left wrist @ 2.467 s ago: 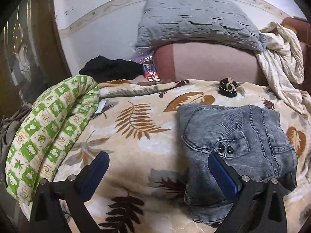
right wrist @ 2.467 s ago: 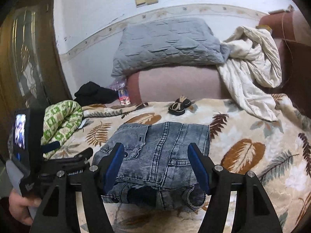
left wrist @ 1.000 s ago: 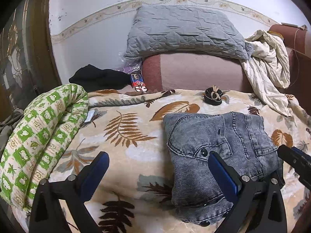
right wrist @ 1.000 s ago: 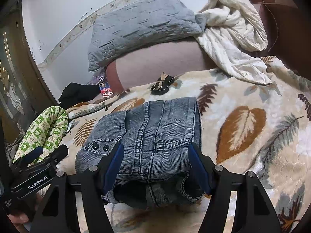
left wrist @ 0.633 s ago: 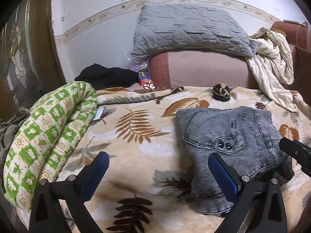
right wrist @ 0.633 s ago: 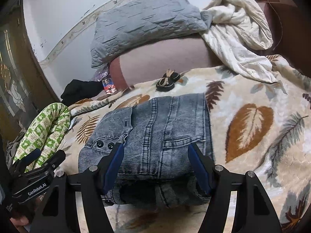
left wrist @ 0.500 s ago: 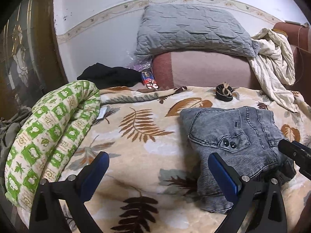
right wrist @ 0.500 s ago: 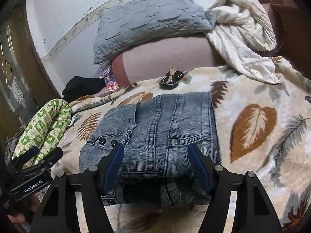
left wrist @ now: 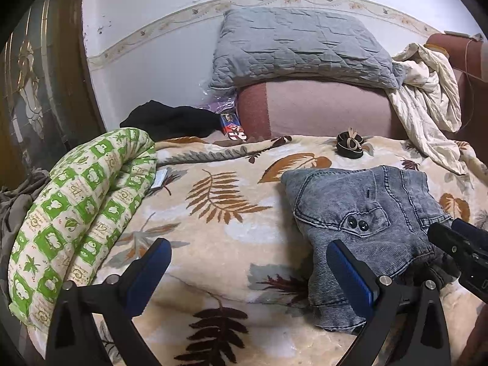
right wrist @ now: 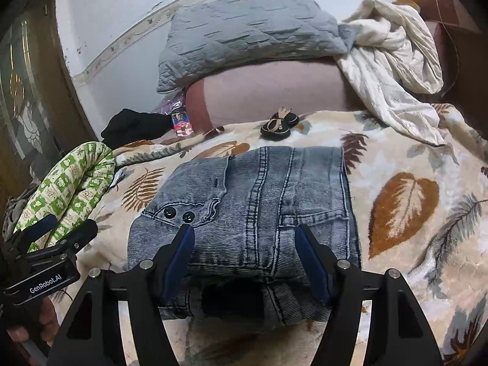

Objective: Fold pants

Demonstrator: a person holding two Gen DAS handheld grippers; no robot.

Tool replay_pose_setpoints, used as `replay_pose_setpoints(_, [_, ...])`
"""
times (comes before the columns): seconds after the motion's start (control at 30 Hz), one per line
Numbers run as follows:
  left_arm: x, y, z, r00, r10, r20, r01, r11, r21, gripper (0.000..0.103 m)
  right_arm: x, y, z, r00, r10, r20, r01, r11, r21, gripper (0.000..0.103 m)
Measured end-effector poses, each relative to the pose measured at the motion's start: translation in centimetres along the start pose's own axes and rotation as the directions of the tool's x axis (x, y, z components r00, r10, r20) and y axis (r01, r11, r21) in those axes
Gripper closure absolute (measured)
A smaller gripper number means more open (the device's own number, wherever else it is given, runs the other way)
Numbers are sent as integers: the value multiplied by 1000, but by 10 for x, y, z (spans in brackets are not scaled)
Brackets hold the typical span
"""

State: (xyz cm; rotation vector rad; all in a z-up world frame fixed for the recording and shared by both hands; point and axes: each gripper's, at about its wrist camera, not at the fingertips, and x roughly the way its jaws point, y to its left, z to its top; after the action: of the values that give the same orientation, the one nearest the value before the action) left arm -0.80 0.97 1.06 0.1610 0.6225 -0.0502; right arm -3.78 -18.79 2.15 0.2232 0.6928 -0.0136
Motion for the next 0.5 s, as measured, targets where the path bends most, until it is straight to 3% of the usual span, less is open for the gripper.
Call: replay_pose_setpoints(0.5, [3,-2,-2,1000,7,-14,-6,1000,9,0,-1,5,-1,1000,5,1,-5,1000,-21,34])
